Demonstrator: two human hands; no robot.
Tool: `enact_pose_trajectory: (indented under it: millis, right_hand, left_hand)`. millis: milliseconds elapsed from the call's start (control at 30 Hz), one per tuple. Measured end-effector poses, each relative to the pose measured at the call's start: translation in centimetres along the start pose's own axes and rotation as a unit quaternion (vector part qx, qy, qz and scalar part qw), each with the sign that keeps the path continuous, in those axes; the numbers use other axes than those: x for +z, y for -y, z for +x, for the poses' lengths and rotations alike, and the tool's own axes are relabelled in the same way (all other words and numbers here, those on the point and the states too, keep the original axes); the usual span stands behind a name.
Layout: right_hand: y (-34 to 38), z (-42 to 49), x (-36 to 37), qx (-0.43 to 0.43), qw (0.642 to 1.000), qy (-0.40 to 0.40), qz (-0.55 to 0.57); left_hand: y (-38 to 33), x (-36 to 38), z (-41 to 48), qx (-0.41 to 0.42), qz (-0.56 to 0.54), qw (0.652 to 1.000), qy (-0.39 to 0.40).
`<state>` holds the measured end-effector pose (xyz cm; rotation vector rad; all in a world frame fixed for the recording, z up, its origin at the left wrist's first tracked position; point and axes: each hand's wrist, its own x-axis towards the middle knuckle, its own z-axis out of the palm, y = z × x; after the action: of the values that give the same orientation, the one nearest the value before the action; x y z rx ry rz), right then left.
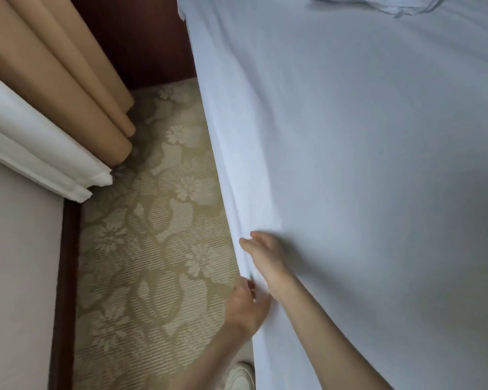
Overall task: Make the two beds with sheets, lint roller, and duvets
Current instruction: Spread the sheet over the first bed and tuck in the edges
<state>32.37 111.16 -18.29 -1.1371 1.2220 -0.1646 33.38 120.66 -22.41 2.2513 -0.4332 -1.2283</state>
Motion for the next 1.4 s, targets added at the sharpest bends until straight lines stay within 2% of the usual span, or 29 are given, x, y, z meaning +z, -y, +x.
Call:
enact_pose_trajectory:
  millis: [67,133,200,233,300,367,400,467,533,633,667,733,800,833,900,967,1033,1067,1167,1233,1300,1400]
  right_hand:
    - [0.8,1.0,0.1,-0.033,0.994,-0.08,-0.07]
    - [1.5,2.3,-0.7,-0.089,0.963,-0.185,-0.177]
    - [2.1,3.4,-1.4,-0.132,0.922,-0.211,-0.297]
    - [2.3,4.0,-1.6,-0.143,0.913,-0.185,-0.335]
    - [3.0,5.3,-1.6,-0.152,0.932,-0.09,-0.318]
    - [3.5,6.0,-1.4,-0.154,0.956,-0.015,-0.248]
    - [3.5,6.3,-1.3,-0.173,0.955,-0.033,-0.237]
    - [3.1,6.8,-1.3,-0.215,0.935,-0.141,-0.245]
    - [3.1,7.1,-1.1,-0.215,0.92,-0.203,-0.257]
    - [3.3,7.2,-0.3,-0.219,0.91,-0.194,-0.295]
    - [3.9,7.2,0.2,-0.207,0.913,-0.188,-0.297]
    - [5.5,7.2,1.5,-0.158,0.94,-0.16,-0.255]
    - [8.1,7.4,3.1,-0.082,0.973,-0.117,-0.184]
    - [9.6,7.6,3.9,-0.052,0.979,-0.099,-0.169]
    - [12.3,8.6,4.8,-0.029,0.963,-0.097,-0.25]
    - [14.8,9.7,4.5,-0.046,0.909,-0.197,-0.364]
    - [17.0,10.2,2.7,-0.056,0.881,-0.32,-0.344]
    - [17.9,10.2,1.8,-0.061,0.874,-0.364,-0.315]
    - [19.8,9.4,0.2,-0.084,0.864,-0.427,-0.255]
    - [20.3,8.8,0.4,-0.103,0.852,-0.444,-0.259]
    - [20.3,8.4,0.8,-0.123,0.841,-0.457,-0.263]
    - [20.1,7.8,1.7,-0.135,0.823,-0.495,-0.242]
  left_hand:
    - [0.0,-2.1,1.3,-0.06,-0.104,0.992,0.039]
    - [-1.2,-4.2,3.5,-0.087,-0.154,0.983,0.052]
    - [-2.7,-5.6,6.0,-0.094,-0.21,0.972,0.048]
    - [-3.4,-5.9,7.5,-0.094,-0.246,0.963,0.051]
    - [-4.4,-5.9,10.9,-0.108,-0.298,0.946,0.069]
    - [-4.3,-5.1,14.5,-0.154,-0.333,0.925,0.103]
    - [-3.9,-4.6,15.9,-0.175,-0.356,0.909,0.125]
    - [-3.7,-4.4,16.8,-0.206,-0.385,0.89,0.131]
    - [-4.2,-5.4,16.9,-0.198,-0.391,0.888,0.139]
    - [-5.3,-7.1,16.0,-0.157,-0.384,0.897,0.153]
    - [-5.9,-8.2,15.6,-0.155,-0.401,0.889,0.159]
    - [-7.4,-11.2,13.7,-0.14,-0.458,0.857,0.188]
    - [-9.3,-13.9,11.5,-0.082,-0.49,0.836,0.231]
    - [-10.1,-14.8,10.6,-0.031,-0.462,0.85,0.25]
    - [-11.0,-15.1,9.7,0.072,-0.315,0.904,0.28]
    - [-12.3,-15.4,9.4,0.157,-0.187,0.913,0.326]
    - [-13.5,-16.3,10.0,0.207,-0.119,0.908,0.345]
    - [-14.1,-16.9,10.7,0.223,-0.102,0.912,0.328]
    - [-14.5,-17.6,13.8,0.239,-0.041,0.953,0.18]
    - [-14.6,-17.1,16.0,0.19,-0.029,0.976,0.106]
    - [-14.9,-16.0,17.7,0.145,-0.014,0.985,0.087]
    - [-16.5,-14.2,19.0,0.133,-0.001,0.989,0.061]
